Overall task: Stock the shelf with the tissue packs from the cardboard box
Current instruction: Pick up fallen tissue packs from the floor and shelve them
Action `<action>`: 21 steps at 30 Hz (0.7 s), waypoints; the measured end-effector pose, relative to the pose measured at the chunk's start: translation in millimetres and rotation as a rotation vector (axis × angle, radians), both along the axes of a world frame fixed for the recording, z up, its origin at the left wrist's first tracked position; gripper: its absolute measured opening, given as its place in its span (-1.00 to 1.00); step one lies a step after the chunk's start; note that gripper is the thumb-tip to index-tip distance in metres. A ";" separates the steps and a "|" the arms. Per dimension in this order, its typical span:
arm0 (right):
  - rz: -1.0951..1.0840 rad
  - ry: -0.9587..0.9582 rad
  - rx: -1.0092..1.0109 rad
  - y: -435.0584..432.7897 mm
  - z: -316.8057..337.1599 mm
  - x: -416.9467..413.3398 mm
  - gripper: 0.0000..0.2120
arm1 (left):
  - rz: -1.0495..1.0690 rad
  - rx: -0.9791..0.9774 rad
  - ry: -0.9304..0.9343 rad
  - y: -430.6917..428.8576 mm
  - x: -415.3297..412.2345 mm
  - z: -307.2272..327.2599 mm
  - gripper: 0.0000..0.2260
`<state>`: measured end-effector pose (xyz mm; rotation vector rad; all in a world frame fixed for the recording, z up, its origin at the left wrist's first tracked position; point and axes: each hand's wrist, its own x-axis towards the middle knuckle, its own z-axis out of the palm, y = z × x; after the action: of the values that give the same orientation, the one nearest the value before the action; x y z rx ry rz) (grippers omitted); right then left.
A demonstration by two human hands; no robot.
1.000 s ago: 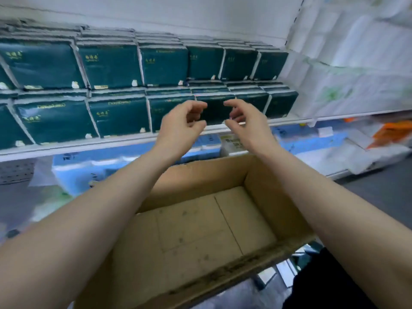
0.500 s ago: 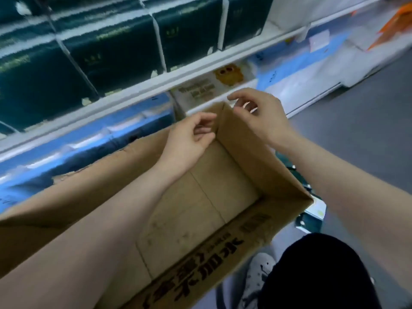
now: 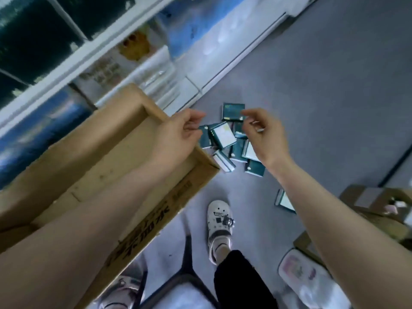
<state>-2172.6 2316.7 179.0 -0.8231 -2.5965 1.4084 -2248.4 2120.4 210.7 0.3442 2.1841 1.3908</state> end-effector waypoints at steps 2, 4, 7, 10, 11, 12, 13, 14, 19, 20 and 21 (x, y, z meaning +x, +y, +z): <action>-0.042 -0.069 -0.001 25.3 5.4 27.7 -0.73 | -0.030 -0.014 -0.013 31.4 7.0 4.9 -0.67; -0.088 -0.115 0.002 51.7 8.3 55.5 -0.70 | -0.068 -0.019 -0.032 62.1 15.0 5.4 -0.68; -0.142 -0.162 -0.013 88.0 5.0 92.5 -0.72 | -0.133 -0.025 -0.072 104.7 25.7 0.7 -0.67; -0.171 -0.230 -0.028 115.7 -6.2 127.0 -0.77 | -0.169 -0.050 -0.082 139.2 36.3 -6.8 -0.65; -0.178 -0.250 -0.025 124.1 -10.8 137.8 -0.76 | -0.176 -0.058 -0.086 149.6 40.1 -8.1 -0.65; -0.182 -0.270 -0.022 131.3 -14.6 147.5 -0.75 | -0.176 -0.063 -0.093 159.0 43.6 -9.8 -0.64; -0.184 -0.290 -0.021 137.9 -17.8 155.9 -0.74 | -0.176 -0.067 -0.101 168.3 46.5 -10.7 -0.64; -0.183 -0.306 -0.021 144.1 -20.4 163.4 -0.72 | -0.177 -0.073 -0.106 177.7 48.7 -11.6 -0.65; -0.193 -0.351 -0.025 166.6 -32.4 187.8 -0.69 | -0.190 -0.151 -0.070 210.2 52.1 -19.7 -0.65; -0.200 -0.359 -0.028 169.8 -36.1 189.3 -0.69 | -0.202 -0.174 -0.057 212.9 51.8 -22.6 -0.65; -0.207 -0.368 -0.035 171.9 -39.9 189.8 -0.70 | -0.218 -0.196 -0.048 214.6 51.7 -25.9 -0.64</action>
<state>-1982.8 2488.5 139.1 -1.4325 -2.6364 1.3562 -2196.8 2335.0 184.9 0.4557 2.1490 1.0477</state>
